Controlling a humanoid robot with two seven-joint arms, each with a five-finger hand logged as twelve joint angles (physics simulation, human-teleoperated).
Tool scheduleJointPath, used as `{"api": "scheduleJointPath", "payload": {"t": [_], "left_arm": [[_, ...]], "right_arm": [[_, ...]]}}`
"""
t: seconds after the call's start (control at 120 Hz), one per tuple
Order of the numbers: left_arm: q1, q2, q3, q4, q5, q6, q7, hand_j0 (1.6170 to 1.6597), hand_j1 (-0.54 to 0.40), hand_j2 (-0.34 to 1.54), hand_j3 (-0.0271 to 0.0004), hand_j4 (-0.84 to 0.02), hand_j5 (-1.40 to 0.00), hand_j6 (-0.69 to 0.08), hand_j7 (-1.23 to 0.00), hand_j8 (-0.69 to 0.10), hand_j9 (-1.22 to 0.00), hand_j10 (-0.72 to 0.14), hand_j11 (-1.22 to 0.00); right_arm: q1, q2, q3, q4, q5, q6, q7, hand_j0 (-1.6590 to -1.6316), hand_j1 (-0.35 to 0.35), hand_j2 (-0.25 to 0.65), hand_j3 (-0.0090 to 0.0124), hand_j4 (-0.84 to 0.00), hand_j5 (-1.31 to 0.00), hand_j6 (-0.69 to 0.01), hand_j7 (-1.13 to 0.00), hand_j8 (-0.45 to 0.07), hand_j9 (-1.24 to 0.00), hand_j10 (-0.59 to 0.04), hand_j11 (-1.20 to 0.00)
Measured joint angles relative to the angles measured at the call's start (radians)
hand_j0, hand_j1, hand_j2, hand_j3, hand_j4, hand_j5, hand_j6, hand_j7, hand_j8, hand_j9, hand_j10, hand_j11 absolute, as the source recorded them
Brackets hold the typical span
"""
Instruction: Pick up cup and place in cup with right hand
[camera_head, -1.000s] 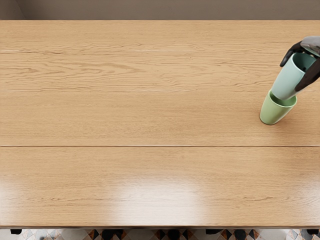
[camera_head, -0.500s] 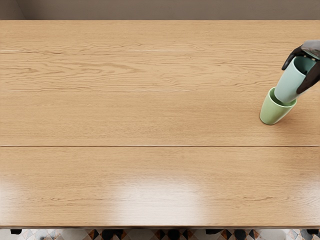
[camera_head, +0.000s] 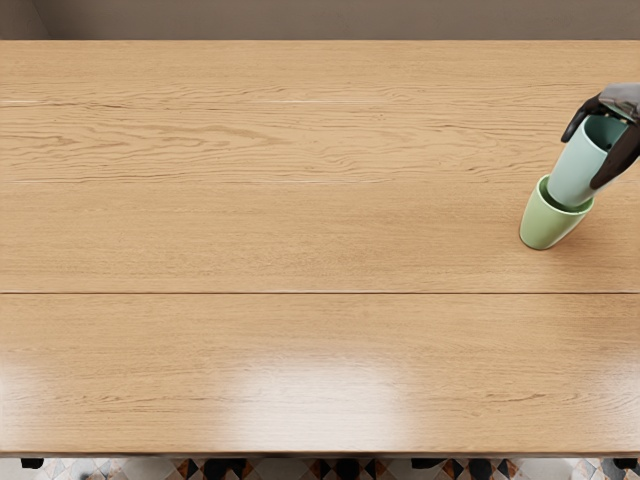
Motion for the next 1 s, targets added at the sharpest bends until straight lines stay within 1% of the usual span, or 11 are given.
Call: {"api": "scheduleJointPath", "payload": {"t": [0.092,0.133,0.167,0.175,0.208,0.25,0.267,0.683,0.717,0.833,1.0], "left_arm": [[0.000,0.000,0.000,0.000,0.000,0.000,0.000,1.6581,0.349,0.00,0.0001,0.000,0.00,0.000,0.00,0.000,0.00,0.000,0.00],[0.000,0.000,0.000,0.000,0.000,0.000,0.000,1.6581,0.349,0.00,0.0001,0.000,0.00,0.000,0.00,0.000,0.00,0.000,0.00],[0.001,0.000,0.000,0.000,0.000,0.000,0.000,1.6581,0.349,0.00,0.0001,0.000,0.00,0.000,0.00,0.000,0.00,0.000,0.00],[0.001,0.000,0.000,0.000,0.000,0.000,0.000,1.6581,0.349,0.00,0.0001,0.000,0.00,0.000,0.00,0.000,0.00,0.000,0.00],[0.002,0.000,0.000,0.000,0.000,0.000,0.000,1.6581,0.349,0.00,0.0001,0.000,0.00,0.000,0.00,0.000,0.00,0.000,0.00],[0.003,0.000,0.000,0.000,0.000,0.000,0.000,1.6581,0.349,0.00,0.0000,0.000,0.00,0.000,0.00,0.000,0.00,0.000,0.00],[0.004,0.000,0.000,0.000,0.000,0.000,0.000,1.6581,0.349,0.00,0.0000,0.000,0.00,0.000,0.00,0.000,0.00,0.000,0.00],[0.007,0.000,0.000,0.000,0.000,0.000,0.000,1.6581,0.349,0.00,0.0001,0.000,0.00,0.000,0.00,0.000,0.00,0.000,0.00],[0.009,0.000,0.000,0.000,0.000,0.000,0.000,1.6581,0.349,0.00,0.0001,0.000,0.00,0.000,0.00,0.000,0.00,0.000,0.00],[0.012,0.000,0.000,0.000,0.000,0.000,0.000,1.6581,0.349,0.00,0.0000,0.000,0.00,0.000,0.00,0.000,0.00,0.000,0.00],[0.018,0.000,0.000,0.000,0.000,0.000,0.000,1.6581,0.349,0.00,0.0000,0.000,0.00,0.000,0.00,0.000,0.00,0.000,0.00]], "right_arm": [[-0.007,0.018,0.000,-0.018,-0.001,0.000,0.000,-1.6506,0.118,0.013,0.0005,-0.504,-0.91,-0.228,-0.86,-0.134,-0.86,-0.260,-0.88],[-0.009,0.023,0.000,-0.022,-0.002,0.001,0.000,-1.6504,0.115,0.012,-0.0004,-0.509,-0.91,-0.243,-0.86,-0.134,-0.86,-0.259,-0.88],[-0.010,0.026,0.000,-0.025,-0.002,0.001,0.000,-1.6507,0.122,0.015,0.0015,-0.501,-0.92,-0.222,-0.86,-0.127,-0.87,-0.252,-0.89],[-0.010,0.026,0.000,-0.025,-0.002,0.001,0.000,-1.6507,0.122,0.018,0.0000,-0.499,-0.92,-0.239,-0.86,-0.126,-0.87,-0.251,-0.89],[-0.011,0.028,0.000,-0.027,-0.002,0.001,0.000,-1.6505,0.120,0.013,-0.0004,-0.496,-0.92,-0.243,-0.86,-0.127,-0.87,-0.253,-0.89],[-0.012,0.029,0.001,-0.028,-0.002,0.001,0.000,-1.6504,0.111,-0.012,0.0012,-0.497,-0.92,-0.222,-0.86,-0.125,-0.87,-0.253,-0.89],[-0.012,0.030,0.001,-0.029,-0.003,0.001,0.000,-1.6505,0.113,0.000,0.0001,-0.499,-0.92,-0.227,-0.86,-0.125,-0.87,-0.252,-0.89],[-0.026,0.054,0.002,-0.044,-0.017,0.000,0.000,-1.6505,0.121,0.035,0.0000,-0.521,-0.89,-0.234,-0.85,-0.120,-0.88,-0.249,-0.87],[-0.027,0.054,0.002,-0.045,-0.018,-0.002,0.000,-1.6514,0.080,0.008,0.0001,-0.490,-0.81,-0.244,-0.78,-0.134,-0.80,-0.265,-0.80],[-0.029,0.056,0.002,-0.045,-0.015,-0.013,0.000,-1.6543,-0.076,0.001,0.0000,-0.305,-0.49,-0.167,-0.47,-0.105,-0.49,-0.178,-0.49],[-0.028,0.070,0.002,-0.045,-0.012,-0.017,0.000,-1.6564,-0.210,-0.001,0.0000,-0.154,-0.24,-0.095,-0.23,-0.067,-0.24,-0.098,-0.24]]}}
